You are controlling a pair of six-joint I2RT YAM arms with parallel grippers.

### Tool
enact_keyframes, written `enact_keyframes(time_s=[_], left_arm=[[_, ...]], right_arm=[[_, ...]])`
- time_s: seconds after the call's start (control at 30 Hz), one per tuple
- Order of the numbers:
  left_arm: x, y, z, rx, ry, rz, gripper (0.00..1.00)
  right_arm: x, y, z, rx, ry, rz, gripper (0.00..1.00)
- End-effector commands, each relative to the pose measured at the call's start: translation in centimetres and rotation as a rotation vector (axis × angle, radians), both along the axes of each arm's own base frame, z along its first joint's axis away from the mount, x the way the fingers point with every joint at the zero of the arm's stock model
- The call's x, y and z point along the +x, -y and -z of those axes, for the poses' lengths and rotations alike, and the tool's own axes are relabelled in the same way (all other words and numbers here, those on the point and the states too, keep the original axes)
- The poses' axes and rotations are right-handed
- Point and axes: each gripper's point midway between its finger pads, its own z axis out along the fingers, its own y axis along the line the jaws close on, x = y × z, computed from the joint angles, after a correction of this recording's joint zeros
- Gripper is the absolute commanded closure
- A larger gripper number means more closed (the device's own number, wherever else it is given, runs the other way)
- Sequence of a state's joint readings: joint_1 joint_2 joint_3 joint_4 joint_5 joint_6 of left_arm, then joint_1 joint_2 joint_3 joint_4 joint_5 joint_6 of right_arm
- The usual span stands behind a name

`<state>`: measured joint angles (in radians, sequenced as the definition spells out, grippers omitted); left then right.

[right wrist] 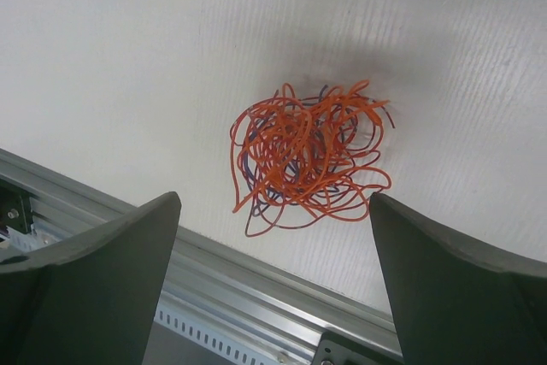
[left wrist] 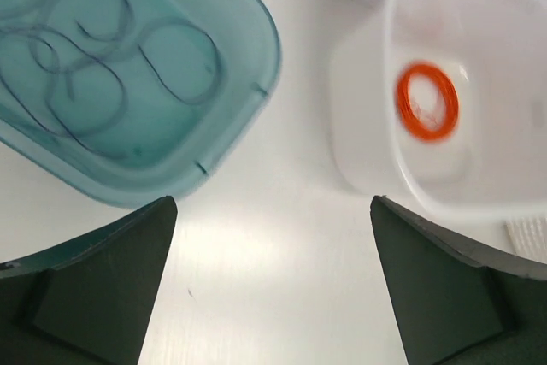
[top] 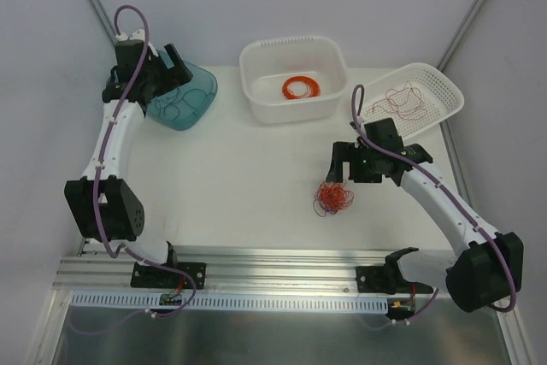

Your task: Untangle the cables

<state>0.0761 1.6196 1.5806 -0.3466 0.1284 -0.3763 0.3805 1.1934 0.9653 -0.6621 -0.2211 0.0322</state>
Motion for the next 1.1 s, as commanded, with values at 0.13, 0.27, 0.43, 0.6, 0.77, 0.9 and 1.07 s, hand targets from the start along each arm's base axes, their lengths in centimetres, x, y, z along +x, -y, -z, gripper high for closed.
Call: enact_keyframes(time_s=[0.13, 0.27, 0.43, 0.6, 0.77, 0.9, 1.07], left_arm=[[-9.8, 10.8, 5.2, -0.091, -0.136, 0.290, 0.02], [-13.9, 13.6, 7.3, -0.131, -0.191, 0.378, 0.02], [-18.1, 15.8, 9.9, -0.151, -0.255, 0.453, 0.02], [-21.0, 18.3, 12.2, -0.165, -0.329, 0.539, 0.02], [-22.1, 21.1, 12.4, -0.157, -0.319, 0.636, 0.01], [-22.3, 23.3, 12.7, -0.161, -0.324, 0.689, 0.02], [-22.3, 25.5, 13.5, -0.164, -0.358, 0.730, 0.02]], right_arm=[[0.7, -1.0, 1.3, 0.008, 0.005, 0.019, 0.11], [-0.2, -3.1, 3.5, 0.023, -0.049, -0.020, 0.19], [-0.7, -7.4, 4.6, 0.098, -0.083, -0.100, 0.36], [0.0, -12.8, 2.2, 0.151, -0.026, -0.247, 0.35], [1.3, -13.5, -2.1, 0.160, 0.095, -0.255, 0.31], [1.8, -10.6, -2.9, 0.051, 0.169, -0.189, 0.30], [1.1, -8.4, -1.6, -0.020, 0.150, -0.161, 0.37]])
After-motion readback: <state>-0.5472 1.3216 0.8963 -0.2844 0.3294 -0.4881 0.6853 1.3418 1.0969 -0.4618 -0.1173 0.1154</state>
